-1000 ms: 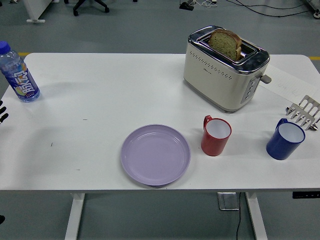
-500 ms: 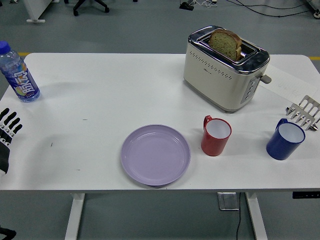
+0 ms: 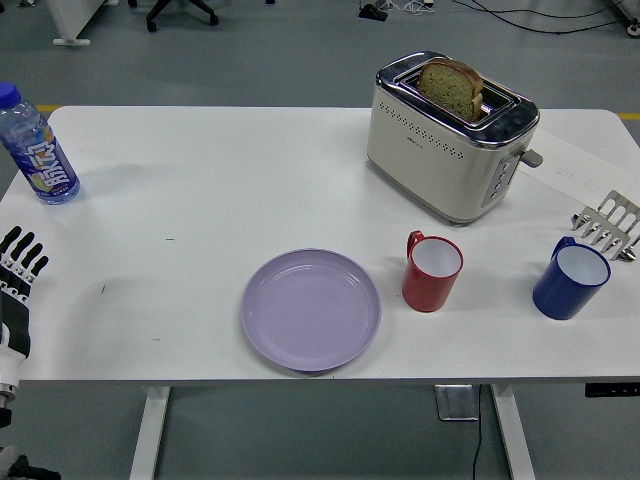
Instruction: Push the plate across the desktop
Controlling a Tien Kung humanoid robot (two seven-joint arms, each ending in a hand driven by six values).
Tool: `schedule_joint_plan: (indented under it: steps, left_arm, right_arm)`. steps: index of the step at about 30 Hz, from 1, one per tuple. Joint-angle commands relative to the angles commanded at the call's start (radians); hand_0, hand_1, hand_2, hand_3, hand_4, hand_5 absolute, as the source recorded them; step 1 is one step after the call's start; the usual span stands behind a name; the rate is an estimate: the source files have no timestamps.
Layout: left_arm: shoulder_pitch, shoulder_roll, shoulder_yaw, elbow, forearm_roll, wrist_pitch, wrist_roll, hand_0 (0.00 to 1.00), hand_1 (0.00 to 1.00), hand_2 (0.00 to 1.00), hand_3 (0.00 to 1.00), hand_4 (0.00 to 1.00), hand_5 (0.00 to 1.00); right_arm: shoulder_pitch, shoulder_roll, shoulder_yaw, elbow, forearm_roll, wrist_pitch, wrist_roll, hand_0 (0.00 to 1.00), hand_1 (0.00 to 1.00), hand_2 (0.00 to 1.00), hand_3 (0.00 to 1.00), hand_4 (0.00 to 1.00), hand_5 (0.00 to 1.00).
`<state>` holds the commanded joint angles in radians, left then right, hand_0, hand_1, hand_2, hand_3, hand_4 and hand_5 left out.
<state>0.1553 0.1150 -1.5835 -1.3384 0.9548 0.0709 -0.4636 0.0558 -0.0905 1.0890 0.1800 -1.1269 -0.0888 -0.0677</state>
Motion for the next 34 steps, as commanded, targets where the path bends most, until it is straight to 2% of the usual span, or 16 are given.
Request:
schedule_joint_plan:
  steps: [4, 13, 14, 19, 21, 25, 26, 34]
  left_arm:
    - [0.004, -0.014, 0.002, -0.002, 0.002, 0.01, -0.005, 0.851, 0.885, 0.903, 0.864, 0.489, 0.998]
    - [-0.007, -0.022, 0.016, -0.003, 0.014, 0.044, -0.015, 0.874, 0.903, 0.929, 0.878, 0.489, 0.998]
    - [-0.007, -0.022, 0.016, -0.004, 0.015, 0.045, -0.015, 0.903, 0.924, 0.951, 0.903, 0.489, 0.998]
    - [-0.015, -0.025, 0.035, -0.008, 0.037, 0.056, -0.021, 0.903, 0.924, 0.951, 0.903, 0.489, 0.998]
    - [-0.017, -0.025, 0.039, -0.007, 0.039, 0.06, -0.023, 0.919, 0.944, 0.98, 0.934, 0.493, 0.998]
    - [-0.024, -0.028, 0.055, -0.002, 0.045, 0.08, -0.029, 0.919, 0.944, 0.98, 0.934, 0.493, 0.998]
    - [-0.026, -0.029, 0.058, -0.001, 0.045, 0.084, -0.029, 0.975, 0.994, 0.998, 0.986, 0.497, 0.998]
    - [-0.045, -0.032, 0.066, 0.007, 0.058, 0.13, -0.041, 0.998, 0.995, 0.998, 0.998, 0.501, 0.998]
  right_arm:
    - [-0.002, -0.001, 0.001, 0.0, 0.001, 0.0, 0.0, 0.604, 0.547, 0.649, 0.616, 0.141, 0.355]
    - [-0.004, -0.002, 0.001, 0.0, 0.004, 0.0, -0.001, 0.603, 0.547, 0.649, 0.615, 0.141, 0.355]
    - [-0.004, -0.002, 0.001, 0.0, 0.004, 0.0, -0.001, 0.603, 0.546, 0.648, 0.616, 0.141, 0.355]
    - [-0.008, -0.001, 0.005, 0.0, -0.002, 0.001, -0.004, 0.603, 0.546, 0.648, 0.616, 0.141, 0.355]
    - [-0.009, -0.002, 0.004, 0.0, -0.002, 0.0, -0.004, 0.603, 0.545, 0.648, 0.615, 0.141, 0.355]
    - [-0.01, -0.002, 0.002, 0.0, 0.0, 0.0, -0.003, 0.603, 0.545, 0.648, 0.615, 0.141, 0.355]
    - [-0.01, -0.002, 0.002, 0.0, 0.0, 0.001, -0.003, 0.602, 0.545, 0.648, 0.615, 0.14, 0.356]
    - [-0.008, -0.003, 0.0, 0.0, 0.002, 0.001, 0.0, 0.602, 0.546, 0.648, 0.615, 0.14, 0.356]
